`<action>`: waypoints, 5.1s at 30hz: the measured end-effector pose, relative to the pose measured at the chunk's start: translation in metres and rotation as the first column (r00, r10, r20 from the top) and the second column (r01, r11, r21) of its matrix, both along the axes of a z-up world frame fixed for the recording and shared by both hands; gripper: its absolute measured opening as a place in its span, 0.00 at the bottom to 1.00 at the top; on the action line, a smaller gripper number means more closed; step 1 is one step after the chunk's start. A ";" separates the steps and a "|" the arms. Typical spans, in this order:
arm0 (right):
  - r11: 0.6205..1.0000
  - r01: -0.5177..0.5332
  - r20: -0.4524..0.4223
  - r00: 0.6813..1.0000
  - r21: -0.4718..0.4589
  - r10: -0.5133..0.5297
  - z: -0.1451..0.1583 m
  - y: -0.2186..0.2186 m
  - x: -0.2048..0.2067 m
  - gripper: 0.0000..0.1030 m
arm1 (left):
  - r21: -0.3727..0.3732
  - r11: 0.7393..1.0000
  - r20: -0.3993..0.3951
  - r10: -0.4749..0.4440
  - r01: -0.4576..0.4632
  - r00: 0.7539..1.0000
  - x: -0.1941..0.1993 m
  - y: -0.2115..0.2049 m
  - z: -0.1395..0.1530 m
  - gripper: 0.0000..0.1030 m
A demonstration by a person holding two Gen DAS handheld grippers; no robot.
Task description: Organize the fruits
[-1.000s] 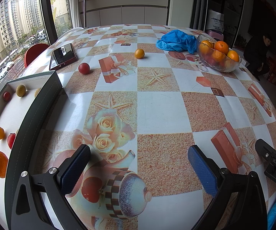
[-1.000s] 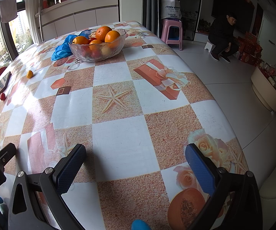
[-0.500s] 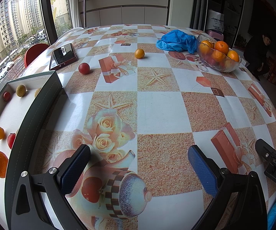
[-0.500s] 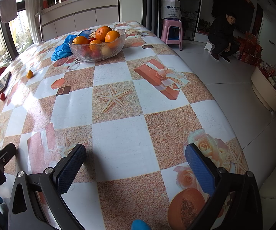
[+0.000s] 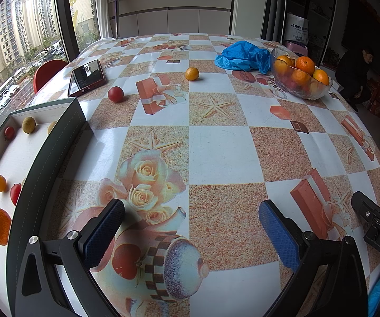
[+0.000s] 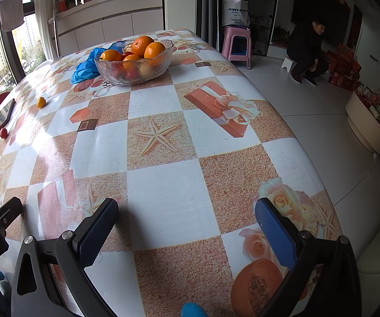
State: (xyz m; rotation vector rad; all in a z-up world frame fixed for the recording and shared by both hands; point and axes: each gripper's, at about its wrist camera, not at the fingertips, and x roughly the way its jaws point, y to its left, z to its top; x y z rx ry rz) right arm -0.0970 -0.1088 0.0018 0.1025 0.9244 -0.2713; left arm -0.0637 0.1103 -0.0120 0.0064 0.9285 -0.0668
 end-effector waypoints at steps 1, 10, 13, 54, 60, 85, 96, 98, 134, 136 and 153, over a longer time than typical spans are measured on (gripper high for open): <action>1.000 0.000 0.000 1.000 0.000 0.000 0.000 0.000 0.000 1.00 | 0.000 1.000 0.000 0.000 0.000 1.000 0.000 0.000 0.000 0.99; 1.000 0.011 -0.036 0.999 0.002 -0.011 0.001 -0.001 0.003 1.00 | -0.004 1.000 -0.008 -0.022 0.022 1.000 0.000 0.001 0.000 0.99; 0.998 -0.002 -0.122 0.993 0.057 0.009 0.004 0.007 0.016 1.00 | 0.004 0.999 -0.031 -0.049 0.049 0.998 -0.003 0.005 0.002 0.99; 0.906 -0.355 0.085 0.935 0.229 0.345 0.033 0.088 0.104 0.17 | 0.161 0.986 -0.019 -0.027 0.030 0.999 0.138 0.061 0.039 0.85; 0.899 -0.347 0.089 0.938 0.268 0.336 0.028 0.074 0.077 0.17 | 0.159 0.986 -0.102 0.061 -0.044 0.993 0.155 0.072 0.010 0.85; 0.891 -0.348 0.049 0.936 0.291 0.349 0.018 0.073 -0.009 0.17 | -0.042 0.994 -0.039 -0.104 0.102 0.994 0.006 0.047 0.038 0.21; 0.892 -0.367 0.062 0.929 0.264 0.364 0.040 0.088 -0.029 0.17 | -0.010 0.993 0.024 -0.114 0.114 0.993 -0.030 0.055 0.061 0.21; 0.890 -0.378 0.064 0.925 0.256 0.375 0.044 0.095 -0.031 0.17 | -0.012 0.994 0.036 -0.110 0.111 0.993 -0.035 0.059 0.065 0.21; 0.642 -0.736 -0.059 0.647 0.212 0.761 0.031 0.354 -0.020 0.17 | -0.098 0.955 0.028 0.283 -0.279 0.959 -0.070 0.267 0.025 0.21; 0.637 -0.743 -0.062 0.640 0.206 0.766 0.030 0.356 -0.019 0.16 | -0.099 0.955 0.025 0.282 -0.278 0.959 -0.069 0.267 0.022 0.21; 0.636 -0.751 -0.094 0.631 0.175 0.770 0.033 0.370 -0.004 0.16 | -0.121 0.960 0.006 0.256 -0.253 0.967 -0.064 0.269 0.016 0.21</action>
